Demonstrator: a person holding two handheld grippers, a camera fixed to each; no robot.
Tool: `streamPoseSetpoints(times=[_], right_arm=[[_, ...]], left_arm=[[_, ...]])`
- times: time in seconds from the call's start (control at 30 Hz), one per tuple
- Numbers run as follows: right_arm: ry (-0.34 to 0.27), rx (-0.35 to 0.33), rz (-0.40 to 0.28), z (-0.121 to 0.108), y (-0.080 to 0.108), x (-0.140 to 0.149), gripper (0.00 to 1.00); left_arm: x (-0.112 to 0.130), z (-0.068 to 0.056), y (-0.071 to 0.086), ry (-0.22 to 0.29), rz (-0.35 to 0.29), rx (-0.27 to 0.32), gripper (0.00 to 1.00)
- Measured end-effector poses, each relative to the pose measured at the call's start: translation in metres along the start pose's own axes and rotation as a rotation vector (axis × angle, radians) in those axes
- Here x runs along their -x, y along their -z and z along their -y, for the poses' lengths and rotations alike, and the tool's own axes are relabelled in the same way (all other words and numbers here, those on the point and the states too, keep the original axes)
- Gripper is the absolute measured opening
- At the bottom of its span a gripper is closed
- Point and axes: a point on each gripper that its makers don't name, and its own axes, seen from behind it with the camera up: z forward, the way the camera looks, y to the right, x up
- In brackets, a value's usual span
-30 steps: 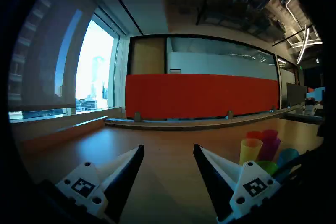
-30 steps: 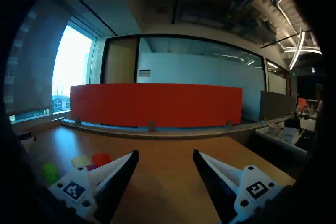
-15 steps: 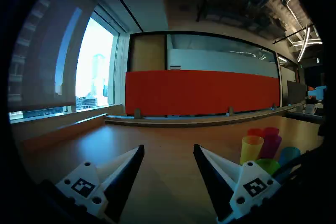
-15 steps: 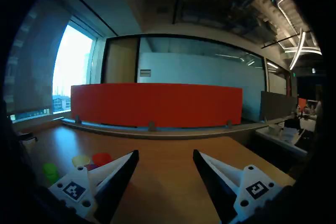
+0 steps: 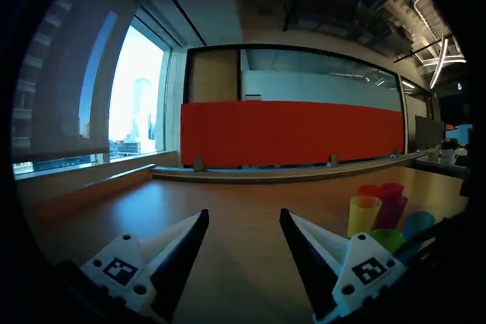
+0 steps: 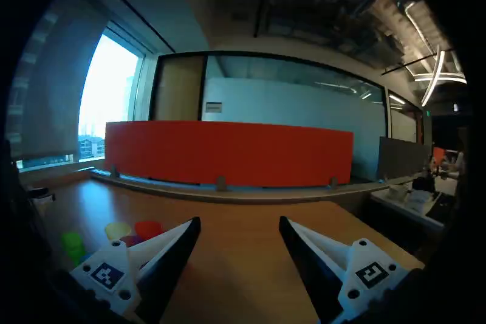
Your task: Pour water
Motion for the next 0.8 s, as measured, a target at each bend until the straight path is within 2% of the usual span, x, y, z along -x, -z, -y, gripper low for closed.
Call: streamPoseSetpoints(times=[0.5,0.8], right_arm=[[0.034,0.014,-0.050,-0.012,0.006,0.006,1.00],[0.016,0.017,-0.093,-0.019,0.003,0.009,1.00]], left_arm=[[0.001,-0.001,0.000,-0.001,0.000,-0.001,0.86],[0.001,0.000,-0.001,-0.001,-0.001,-0.001,0.86]])
